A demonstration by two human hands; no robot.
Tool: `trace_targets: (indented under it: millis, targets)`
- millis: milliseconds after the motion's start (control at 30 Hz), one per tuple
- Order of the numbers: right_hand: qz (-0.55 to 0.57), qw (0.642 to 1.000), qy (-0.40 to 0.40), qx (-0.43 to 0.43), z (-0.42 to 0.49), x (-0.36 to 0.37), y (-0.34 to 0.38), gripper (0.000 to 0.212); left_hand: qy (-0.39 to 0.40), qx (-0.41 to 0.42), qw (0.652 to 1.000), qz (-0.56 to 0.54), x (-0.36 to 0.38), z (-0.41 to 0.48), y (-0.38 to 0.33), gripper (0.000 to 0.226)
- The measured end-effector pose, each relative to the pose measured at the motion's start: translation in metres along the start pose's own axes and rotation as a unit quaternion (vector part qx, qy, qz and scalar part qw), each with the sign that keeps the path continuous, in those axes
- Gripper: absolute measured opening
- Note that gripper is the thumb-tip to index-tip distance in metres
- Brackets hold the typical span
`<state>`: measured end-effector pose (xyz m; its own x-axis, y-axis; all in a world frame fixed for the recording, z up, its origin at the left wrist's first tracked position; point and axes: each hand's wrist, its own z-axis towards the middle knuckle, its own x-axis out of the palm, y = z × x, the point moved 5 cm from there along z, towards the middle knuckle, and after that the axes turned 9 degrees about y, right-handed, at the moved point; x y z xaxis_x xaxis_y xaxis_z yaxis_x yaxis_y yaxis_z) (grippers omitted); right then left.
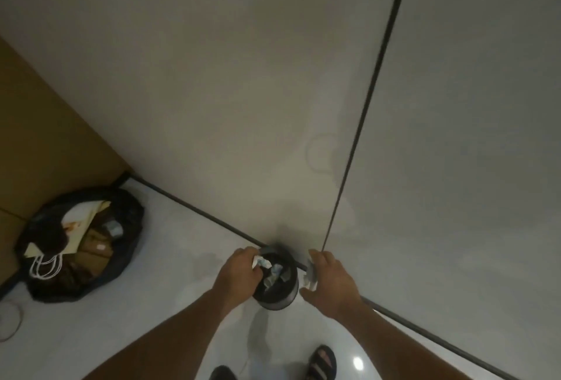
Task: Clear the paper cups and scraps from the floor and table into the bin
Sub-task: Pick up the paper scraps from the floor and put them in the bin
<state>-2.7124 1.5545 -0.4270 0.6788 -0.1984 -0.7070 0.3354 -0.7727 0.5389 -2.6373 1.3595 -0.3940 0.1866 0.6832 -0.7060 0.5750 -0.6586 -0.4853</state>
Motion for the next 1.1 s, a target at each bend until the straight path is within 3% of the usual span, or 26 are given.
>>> trace_targets:
  millis: [367, 567, 767, 967, 1100]
  targets:
    - [0.070, 0.993, 0.050, 0.076, 0.186, 0.180, -0.071, 0.082, 0.088, -0.025, 0.995, -0.039, 0.123, 0.203, 0.132, 0.029]
    - [0.110, 0.984, 0.041, 0.132, 0.246, 0.256, -0.097, 0.096, 0.118, -0.018, 0.992, -0.045, 0.165, 0.254, 0.192, 0.063]
    - [0.093, 0.978, 0.027, 0.185, 0.212, 0.244, -0.083, 0.096, 0.158, -0.028, 0.987, 0.006, 0.135, 0.238, 0.201, 0.070]
    - [0.130, 0.958, -0.012, 0.256, 0.137, 0.173, -0.047, 0.096, 0.151, 0.084, 0.984, 0.033, 0.073, 0.195, 0.126, 0.067]
    - [0.135, 0.945, -0.051, 0.294, 0.058, 0.121, -0.025, 0.093, 0.197, 0.147, 0.967, 0.065, 0.041, 0.154, 0.071, 0.072]
